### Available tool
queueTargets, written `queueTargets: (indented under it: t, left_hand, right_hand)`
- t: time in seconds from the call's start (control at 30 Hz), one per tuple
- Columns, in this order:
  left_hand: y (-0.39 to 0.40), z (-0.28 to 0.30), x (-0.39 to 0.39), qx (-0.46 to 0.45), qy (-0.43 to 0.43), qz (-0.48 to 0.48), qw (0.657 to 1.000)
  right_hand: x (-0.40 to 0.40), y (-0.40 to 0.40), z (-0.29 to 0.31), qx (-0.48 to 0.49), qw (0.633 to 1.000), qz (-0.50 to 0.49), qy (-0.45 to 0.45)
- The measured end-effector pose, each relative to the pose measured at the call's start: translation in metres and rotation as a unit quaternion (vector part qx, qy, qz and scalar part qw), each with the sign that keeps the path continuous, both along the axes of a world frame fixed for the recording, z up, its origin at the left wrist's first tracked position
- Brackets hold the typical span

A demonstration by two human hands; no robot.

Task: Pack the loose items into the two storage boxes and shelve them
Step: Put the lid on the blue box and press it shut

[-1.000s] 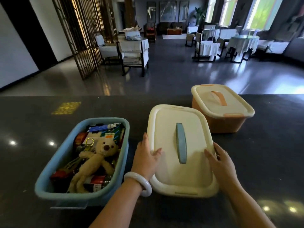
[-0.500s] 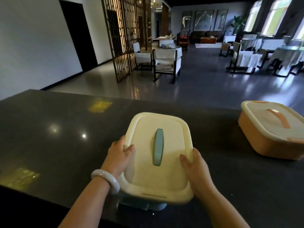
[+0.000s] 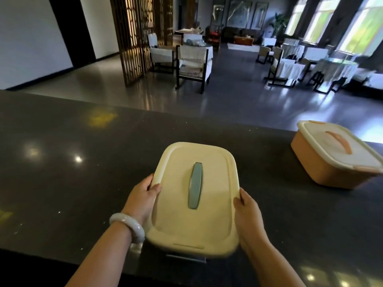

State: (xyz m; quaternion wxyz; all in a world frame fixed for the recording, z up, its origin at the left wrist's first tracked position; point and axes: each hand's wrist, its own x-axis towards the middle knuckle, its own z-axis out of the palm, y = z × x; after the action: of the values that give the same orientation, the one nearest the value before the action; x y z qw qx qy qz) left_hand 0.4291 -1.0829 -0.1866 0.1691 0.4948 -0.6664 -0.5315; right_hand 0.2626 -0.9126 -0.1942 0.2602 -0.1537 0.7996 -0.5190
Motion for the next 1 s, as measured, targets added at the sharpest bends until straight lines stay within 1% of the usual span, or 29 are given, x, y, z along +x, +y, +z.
queueTargets:
  t: [0.07,0.17,0.2,0.27,0.3,0.33,0.37,0.4,0.43,0.47,0.5,0.53,0.57,0.6,0.73,0.8,0.9,0.97,1.0]
  left_hand:
    - [-0.006,-0.002,-0.001,0.027,0.015,-0.003,1.0]
    - [-0.015,-0.005,-0.002,0.104,0.05,-0.007,0.993]
    - [-0.017,-0.006,-0.002,0.117,0.057,-0.013,0.991]
    - [-0.019,-0.007,-0.004,0.108,0.057,-0.029,0.992]
    - [-0.018,-0.007,-0.005,0.089,0.05,-0.039,0.994]
    - [-0.016,-0.008,-0.006,0.056,0.039,-0.051,0.996]
    - [-0.014,-0.009,-0.007,0.006,0.02,-0.068,0.997]
    - [-0.012,-0.01,-0.007,-0.064,-0.005,-0.091,0.994]
    - [-0.01,-0.011,-0.007,-0.149,-0.032,-0.124,0.981]
    - [-0.01,-0.012,-0.007,-0.238,-0.055,-0.167,0.955]
    - [-0.011,-0.013,-0.008,-0.308,-0.074,-0.214,0.924]
    - [-0.014,-0.014,-0.009,-0.352,-0.091,-0.255,0.896]
    - [-0.016,-0.015,-0.011,-0.374,-0.107,-0.283,0.876]
    - [-0.018,-0.016,-0.013,-0.38,-0.117,-0.296,0.868]
    - [-0.019,-0.02,-0.016,-0.381,-0.108,-0.282,0.874]
    - [-0.02,-0.022,-0.017,-0.391,-0.109,-0.285,0.868]
    - [-0.02,-0.024,-0.016,-0.4,-0.121,-0.29,0.861]
    - [-0.019,-0.025,-0.016,-0.404,-0.125,-0.289,0.859]
    - [-0.019,-0.026,-0.016,-0.406,-0.127,-0.289,0.857]
  right_hand:
    - [0.0,-0.002,0.001,0.005,1.0,-0.008,-0.008]
    - [-0.004,-0.003,0.005,0.009,0.998,-0.025,-0.055]
    - [-0.006,-0.004,0.007,0.004,0.997,-0.029,-0.076]
    - [-0.008,-0.005,0.01,-0.011,0.994,-0.033,-0.104]
    - [-0.008,-0.005,0.012,-0.014,0.995,-0.033,-0.094]
    - [-0.007,-0.004,0.011,-0.007,0.998,-0.035,-0.055]
    - [-0.005,-0.003,0.011,0.006,0.999,-0.036,0.006]
    - [-0.001,-0.003,0.011,0.02,0.997,-0.026,0.072]
    - [0.003,-0.002,0.011,0.033,0.99,-0.003,0.135]
    - [0.008,-0.001,0.011,0.048,0.982,0.025,0.183]
    - [0.011,0.0,0.011,0.058,0.973,0.052,0.215]
    - [0.013,0.001,0.011,0.064,0.969,0.07,0.227]
    - [0.014,0.002,0.01,0.068,0.968,0.08,0.228]
    - [0.015,0.004,0.011,0.076,0.967,0.088,0.229]
    - [0.024,0.013,0.017,0.112,0.947,0.165,0.252]
    - [0.033,0.017,0.018,0.123,0.921,0.244,0.279]
    - [0.047,0.02,0.014,0.176,0.843,0.364,0.355]
    - [0.053,0.023,0.008,0.224,0.792,0.397,0.407]
    - [0.055,0.024,0.005,0.236,0.776,0.403,0.425]
